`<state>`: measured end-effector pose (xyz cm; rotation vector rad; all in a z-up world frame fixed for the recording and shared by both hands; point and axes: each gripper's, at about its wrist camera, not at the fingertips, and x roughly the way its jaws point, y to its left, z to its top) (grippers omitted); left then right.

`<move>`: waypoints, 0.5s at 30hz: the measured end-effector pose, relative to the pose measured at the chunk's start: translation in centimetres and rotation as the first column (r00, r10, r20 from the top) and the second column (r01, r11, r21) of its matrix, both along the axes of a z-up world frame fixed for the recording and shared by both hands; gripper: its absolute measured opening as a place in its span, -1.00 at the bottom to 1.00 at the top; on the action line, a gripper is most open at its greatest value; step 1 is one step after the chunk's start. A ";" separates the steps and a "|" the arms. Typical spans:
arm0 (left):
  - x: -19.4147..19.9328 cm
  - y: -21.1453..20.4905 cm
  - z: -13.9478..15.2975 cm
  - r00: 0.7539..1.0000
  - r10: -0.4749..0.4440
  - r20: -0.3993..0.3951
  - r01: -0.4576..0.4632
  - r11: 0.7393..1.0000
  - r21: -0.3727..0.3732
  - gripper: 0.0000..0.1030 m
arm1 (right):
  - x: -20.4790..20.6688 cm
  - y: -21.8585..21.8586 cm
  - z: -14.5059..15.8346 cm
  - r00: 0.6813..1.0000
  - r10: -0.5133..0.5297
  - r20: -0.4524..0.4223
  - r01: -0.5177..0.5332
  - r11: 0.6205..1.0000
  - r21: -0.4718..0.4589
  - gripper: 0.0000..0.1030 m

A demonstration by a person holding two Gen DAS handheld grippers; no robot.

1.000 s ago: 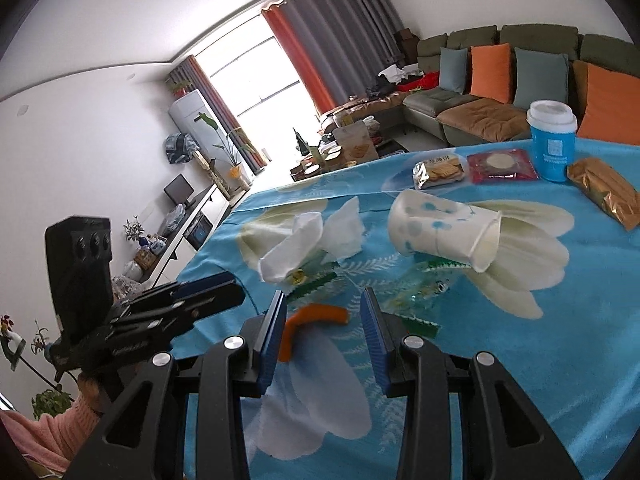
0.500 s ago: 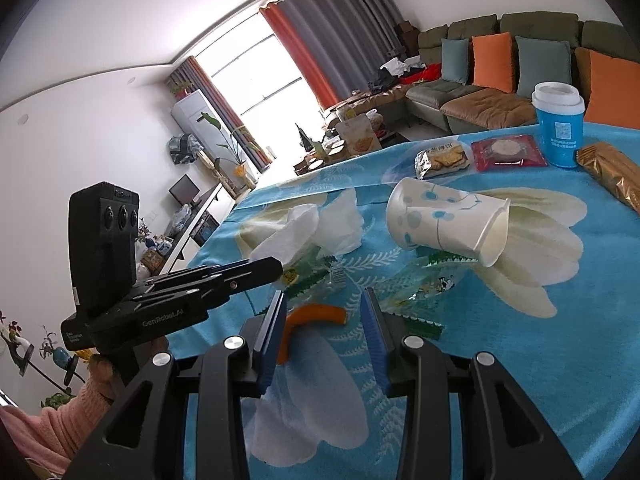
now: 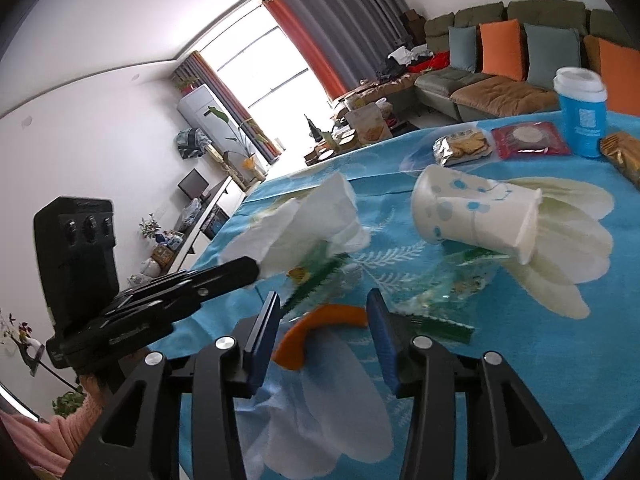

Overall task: Collect trash
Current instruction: 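Grasp a white tissue with the left tool while the right tool grasps a green plastic wrapper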

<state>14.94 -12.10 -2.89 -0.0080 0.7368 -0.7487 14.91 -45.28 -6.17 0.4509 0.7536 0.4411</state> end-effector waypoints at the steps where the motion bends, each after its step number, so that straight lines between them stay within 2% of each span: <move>1: -0.2 0.3 0.2 1.000 0.004 0.007 -0.004 1.000 -0.004 -0.93 | 0.2 0.1 0.0 1.000 0.002 -0.006 -0.002 1.000 0.013 -0.17; 10: -2.7 3.6 1.6 0.997 0.050 0.066 -0.050 0.999 0.000 -0.93 | 2.3 1.4 -1.0 0.998 -0.003 -0.063 0.007 0.999 0.054 -0.15; 15: -3.7 5.3 1.4 0.996 0.068 0.064 -0.068 0.998 0.004 -0.93 | 2.3 1.5 -1.6 0.996 -0.012 -0.090 0.018 0.998 0.059 -0.45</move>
